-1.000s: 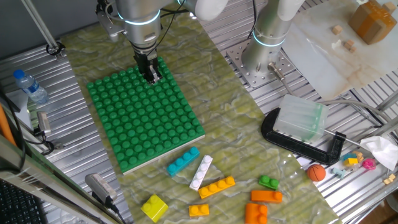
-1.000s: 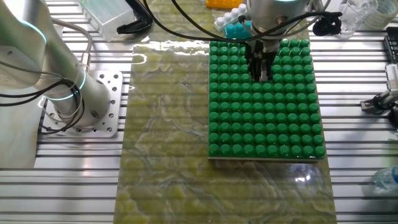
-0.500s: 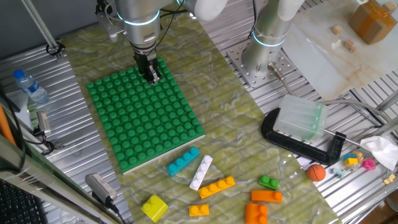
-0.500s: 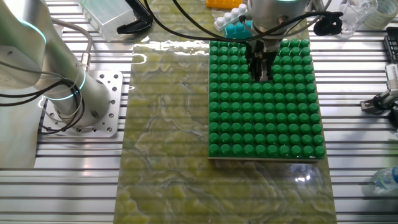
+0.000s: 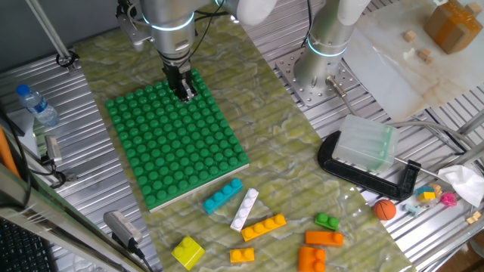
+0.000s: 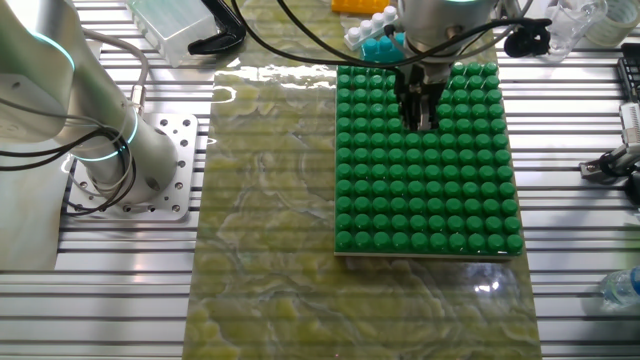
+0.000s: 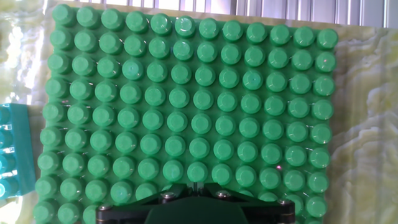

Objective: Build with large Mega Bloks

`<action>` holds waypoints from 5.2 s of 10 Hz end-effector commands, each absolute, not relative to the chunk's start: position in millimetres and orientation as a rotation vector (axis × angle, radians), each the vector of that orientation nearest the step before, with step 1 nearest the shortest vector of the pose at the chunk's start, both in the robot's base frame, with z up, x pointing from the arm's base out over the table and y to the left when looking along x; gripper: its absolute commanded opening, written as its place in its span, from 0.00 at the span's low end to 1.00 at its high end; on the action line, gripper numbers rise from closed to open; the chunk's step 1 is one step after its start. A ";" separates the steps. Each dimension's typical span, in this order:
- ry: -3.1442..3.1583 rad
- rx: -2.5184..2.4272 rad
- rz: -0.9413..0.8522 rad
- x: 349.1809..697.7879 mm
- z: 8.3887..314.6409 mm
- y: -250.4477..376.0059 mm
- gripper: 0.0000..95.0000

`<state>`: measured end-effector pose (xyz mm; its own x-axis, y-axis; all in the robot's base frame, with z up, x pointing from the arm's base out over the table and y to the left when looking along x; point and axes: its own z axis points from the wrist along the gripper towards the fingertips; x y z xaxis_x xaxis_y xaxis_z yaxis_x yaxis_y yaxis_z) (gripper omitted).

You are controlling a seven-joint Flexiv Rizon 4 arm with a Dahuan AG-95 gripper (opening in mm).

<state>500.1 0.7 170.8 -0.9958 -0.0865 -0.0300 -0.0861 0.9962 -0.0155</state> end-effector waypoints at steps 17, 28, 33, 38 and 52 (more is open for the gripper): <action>3.146 -0.219 -0.025 499.0 172.8 2.3 0.00; 3.118 -0.146 -0.039 489.0 167.4 0.1 0.00; 3.121 -0.138 -0.049 485.0 165.3 -0.7 0.00; 3.126 -0.127 -0.051 483.2 164.7 -0.9 0.00; 3.124 -0.097 -0.045 484.4 162.6 3.3 0.00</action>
